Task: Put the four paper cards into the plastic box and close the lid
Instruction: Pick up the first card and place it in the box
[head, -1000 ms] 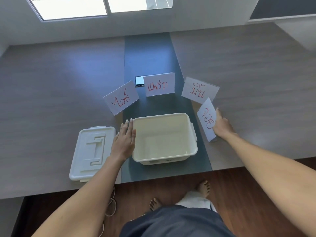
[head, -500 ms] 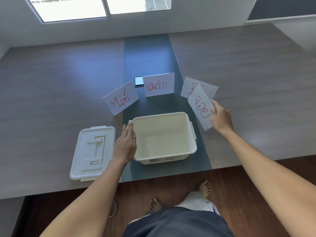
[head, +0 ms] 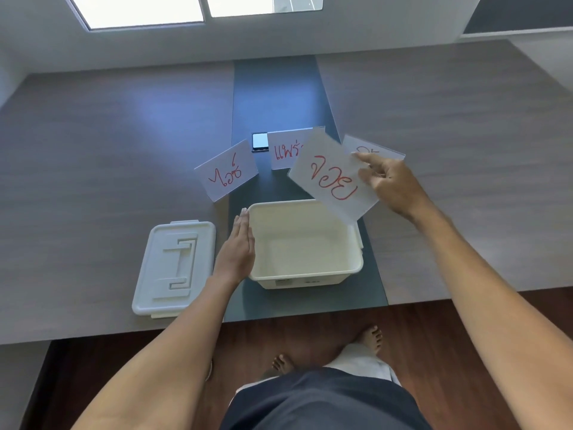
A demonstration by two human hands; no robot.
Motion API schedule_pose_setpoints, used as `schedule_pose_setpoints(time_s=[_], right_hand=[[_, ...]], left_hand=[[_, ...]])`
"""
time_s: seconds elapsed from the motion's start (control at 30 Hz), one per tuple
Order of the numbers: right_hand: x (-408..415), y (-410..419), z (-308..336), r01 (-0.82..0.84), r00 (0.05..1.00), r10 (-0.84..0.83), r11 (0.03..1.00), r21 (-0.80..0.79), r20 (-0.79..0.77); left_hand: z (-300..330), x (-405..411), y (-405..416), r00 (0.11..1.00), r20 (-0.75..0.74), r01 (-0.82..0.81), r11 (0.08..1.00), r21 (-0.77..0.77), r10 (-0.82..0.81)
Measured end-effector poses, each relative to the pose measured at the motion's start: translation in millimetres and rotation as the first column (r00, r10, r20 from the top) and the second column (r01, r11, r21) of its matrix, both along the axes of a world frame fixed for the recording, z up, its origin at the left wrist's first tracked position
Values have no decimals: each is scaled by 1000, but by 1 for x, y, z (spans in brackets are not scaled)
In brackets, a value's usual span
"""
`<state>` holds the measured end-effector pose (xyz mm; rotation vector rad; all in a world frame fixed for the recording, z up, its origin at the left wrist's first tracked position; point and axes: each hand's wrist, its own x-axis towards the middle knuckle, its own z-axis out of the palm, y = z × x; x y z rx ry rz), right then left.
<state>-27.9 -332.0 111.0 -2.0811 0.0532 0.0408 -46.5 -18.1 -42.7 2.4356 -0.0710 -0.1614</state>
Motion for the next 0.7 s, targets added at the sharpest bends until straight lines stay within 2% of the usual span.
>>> schedule_pose_setpoints(time_s=[0.13, 0.27, 0.47, 0.7], right_hand=[[-4, 7, -6, -195, 972, 191, 981, -18, -135], [-2, 20, -5, -331, 932, 307, 938, -107, -192], [-3, 38, -9, -467, 862, 403, 868, -171, -307], [-11, 42, -51, -529, 783, 408, 834, -158, -470]], left_hand=[[-1, 2, -3, 1000, 4, -18, 999, -42, 18], [0, 5, -4, 1000, 3, -26, 998, -61, 26], [-3, 5, -8, 999, 7, -47, 994, -103, 48], [-6, 6, -8, 999, 16, -42, 991, -126, 44]])
